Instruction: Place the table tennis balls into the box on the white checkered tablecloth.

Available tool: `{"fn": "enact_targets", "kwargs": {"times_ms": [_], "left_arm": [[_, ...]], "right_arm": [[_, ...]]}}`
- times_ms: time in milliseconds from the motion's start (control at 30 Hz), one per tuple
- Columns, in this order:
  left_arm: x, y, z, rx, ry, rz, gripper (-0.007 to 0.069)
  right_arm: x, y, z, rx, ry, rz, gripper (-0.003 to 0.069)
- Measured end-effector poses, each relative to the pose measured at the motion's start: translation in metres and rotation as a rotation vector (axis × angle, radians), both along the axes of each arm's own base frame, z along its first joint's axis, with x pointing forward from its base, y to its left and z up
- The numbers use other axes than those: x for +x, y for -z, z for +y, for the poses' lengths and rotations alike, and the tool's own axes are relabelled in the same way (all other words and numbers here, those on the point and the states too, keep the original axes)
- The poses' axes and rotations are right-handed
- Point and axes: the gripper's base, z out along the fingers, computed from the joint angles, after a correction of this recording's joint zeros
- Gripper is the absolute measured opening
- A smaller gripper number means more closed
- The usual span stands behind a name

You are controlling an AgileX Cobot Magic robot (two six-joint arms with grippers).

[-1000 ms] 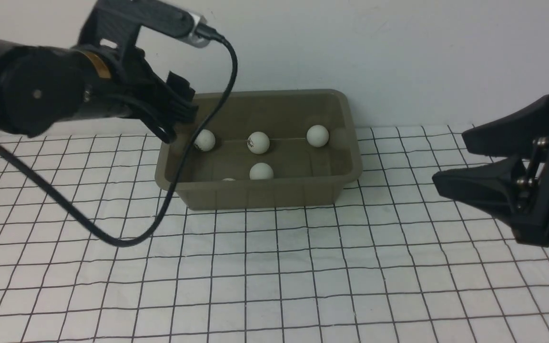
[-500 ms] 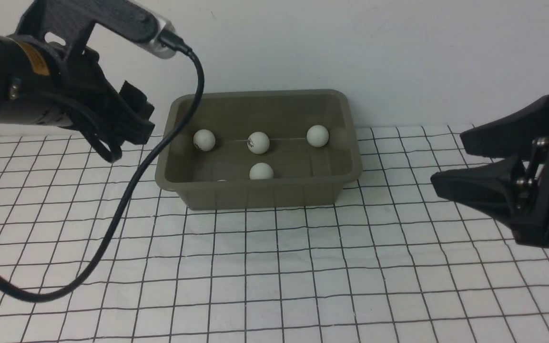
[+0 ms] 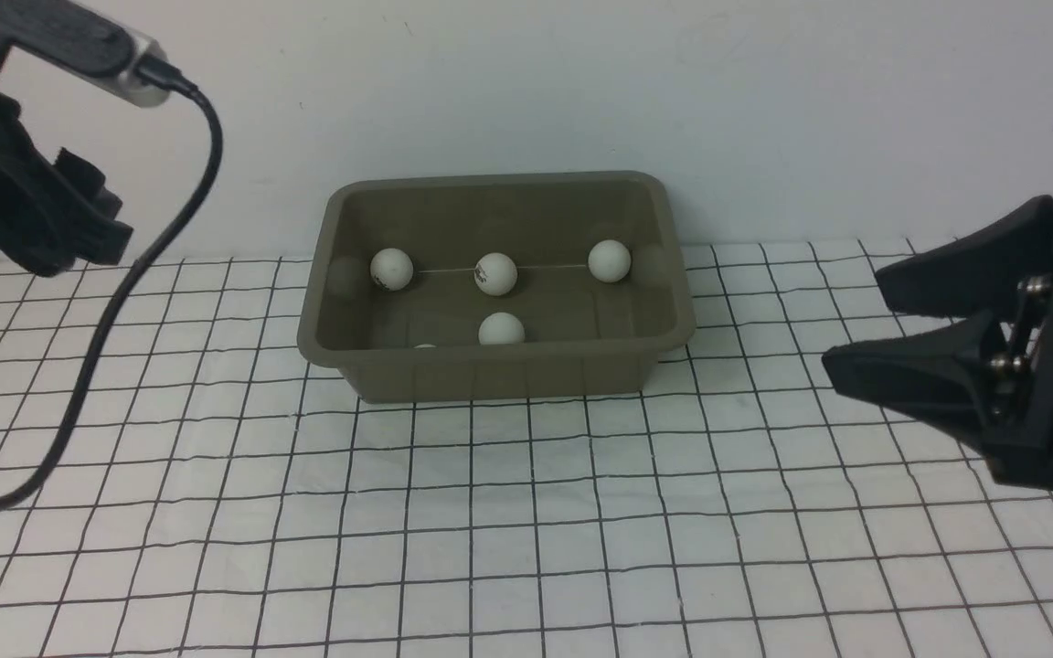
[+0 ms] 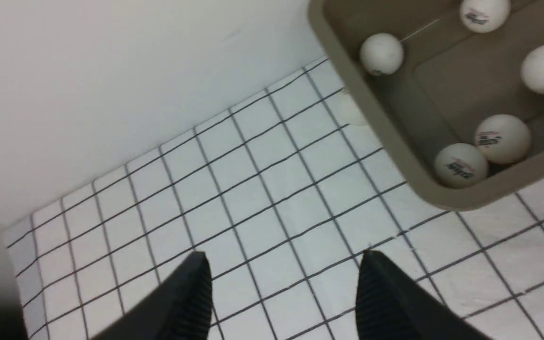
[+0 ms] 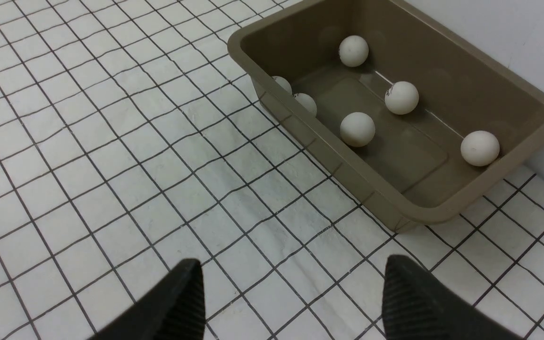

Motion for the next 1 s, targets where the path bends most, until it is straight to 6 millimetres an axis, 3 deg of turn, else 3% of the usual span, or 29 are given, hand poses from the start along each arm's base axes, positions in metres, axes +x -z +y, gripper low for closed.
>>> {"fn": "enact_targets", "kwargs": {"times_ms": [300,400,467,567,800,867,1000], "left_arm": [[0.033,0.023,0.034,0.183,0.088,-0.039,0.0374],[0.053,0.041,0.056,0.123,0.022,-0.072,0.0374],[0.058,0.047,0.061,0.128,0.022,-0.077,0.0374],[0.074,0.07,0.072,0.142,0.038,-0.063,0.0355],[0.109,0.132,0.074,0.111,0.129,-0.036,0.0274],[0.118,0.139,0.073,0.056,0.115,-0.07,0.0268],[0.125,0.129,0.07,-0.03,0.103,-0.168,0.0268]], "right_arm": [[-0.001,0.0,0.0,0.0,-0.006,0.005,0.0461],[-0.001,0.0,0.0,0.002,-0.006,0.008,0.0461],[-0.001,0.0,0.0,0.002,-0.006,0.009,0.0461],[-0.001,0.0,0.0,0.002,-0.006,0.008,0.0461],[0.0,0.0,0.0,-0.001,0.001,0.001,0.0461],[-0.001,0.0,0.0,-0.005,-0.005,0.006,0.0461],[-0.001,0.001,0.0,-0.006,-0.01,0.011,0.0461]]}}
